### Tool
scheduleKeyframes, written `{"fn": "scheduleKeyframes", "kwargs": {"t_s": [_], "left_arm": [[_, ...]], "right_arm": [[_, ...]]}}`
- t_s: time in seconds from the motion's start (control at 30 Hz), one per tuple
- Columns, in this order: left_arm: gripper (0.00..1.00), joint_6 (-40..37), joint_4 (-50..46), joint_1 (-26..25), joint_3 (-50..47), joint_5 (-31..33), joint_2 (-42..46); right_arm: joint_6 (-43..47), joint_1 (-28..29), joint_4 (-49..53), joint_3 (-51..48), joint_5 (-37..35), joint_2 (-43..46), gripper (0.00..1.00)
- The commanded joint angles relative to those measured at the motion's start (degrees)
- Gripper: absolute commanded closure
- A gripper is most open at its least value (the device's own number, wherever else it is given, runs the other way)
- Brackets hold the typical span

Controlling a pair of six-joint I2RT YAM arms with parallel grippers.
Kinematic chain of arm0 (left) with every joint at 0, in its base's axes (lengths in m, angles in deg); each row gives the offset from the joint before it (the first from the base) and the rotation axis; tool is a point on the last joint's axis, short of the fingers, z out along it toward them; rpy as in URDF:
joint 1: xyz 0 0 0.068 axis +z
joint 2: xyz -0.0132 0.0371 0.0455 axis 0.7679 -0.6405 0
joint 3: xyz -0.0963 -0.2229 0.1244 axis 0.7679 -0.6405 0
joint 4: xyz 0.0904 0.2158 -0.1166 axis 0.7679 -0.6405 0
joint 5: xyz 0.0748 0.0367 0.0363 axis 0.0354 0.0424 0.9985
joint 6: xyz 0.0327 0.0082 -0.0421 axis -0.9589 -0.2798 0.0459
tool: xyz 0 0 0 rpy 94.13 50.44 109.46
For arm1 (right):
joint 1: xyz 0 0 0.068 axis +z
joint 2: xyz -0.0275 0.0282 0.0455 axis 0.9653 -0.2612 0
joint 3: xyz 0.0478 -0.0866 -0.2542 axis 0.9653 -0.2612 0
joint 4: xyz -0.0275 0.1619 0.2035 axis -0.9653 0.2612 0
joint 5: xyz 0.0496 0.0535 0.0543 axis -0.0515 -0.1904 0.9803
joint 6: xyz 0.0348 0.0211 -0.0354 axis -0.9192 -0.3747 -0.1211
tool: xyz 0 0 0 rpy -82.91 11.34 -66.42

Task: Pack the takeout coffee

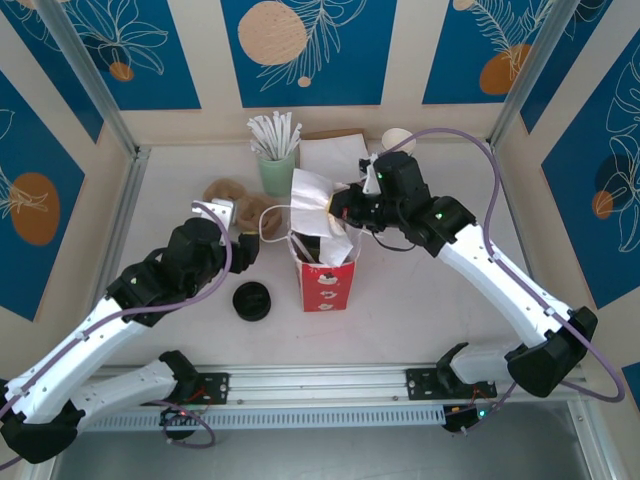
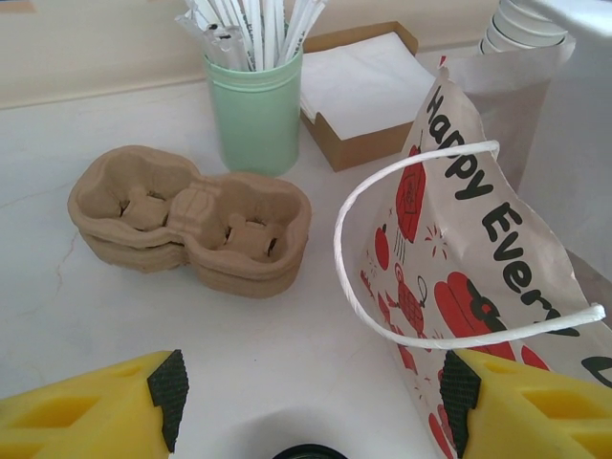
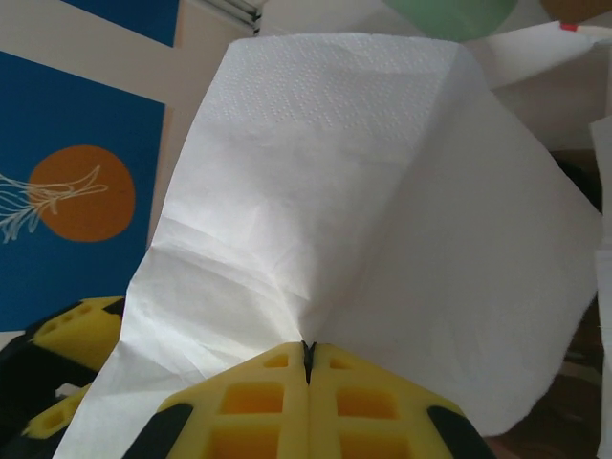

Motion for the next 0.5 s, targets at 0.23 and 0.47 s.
{"fn": "scheduleKeyframes", "kwargs": {"t_s": [0.23,0.47], "left_arm": [[0.28,2.04,0.91,-0.38,-1.27,0.24,1.31],[0.28,2.22,0.69,-0.40,-1.77,0.25,1.83]], "right_arm": [[11.36,8.15,7.97,3.00,-18.14,-5.09,1.00],[15.33,11.58,9.80,5.47,-24.24,-8.97,1.00]]}}
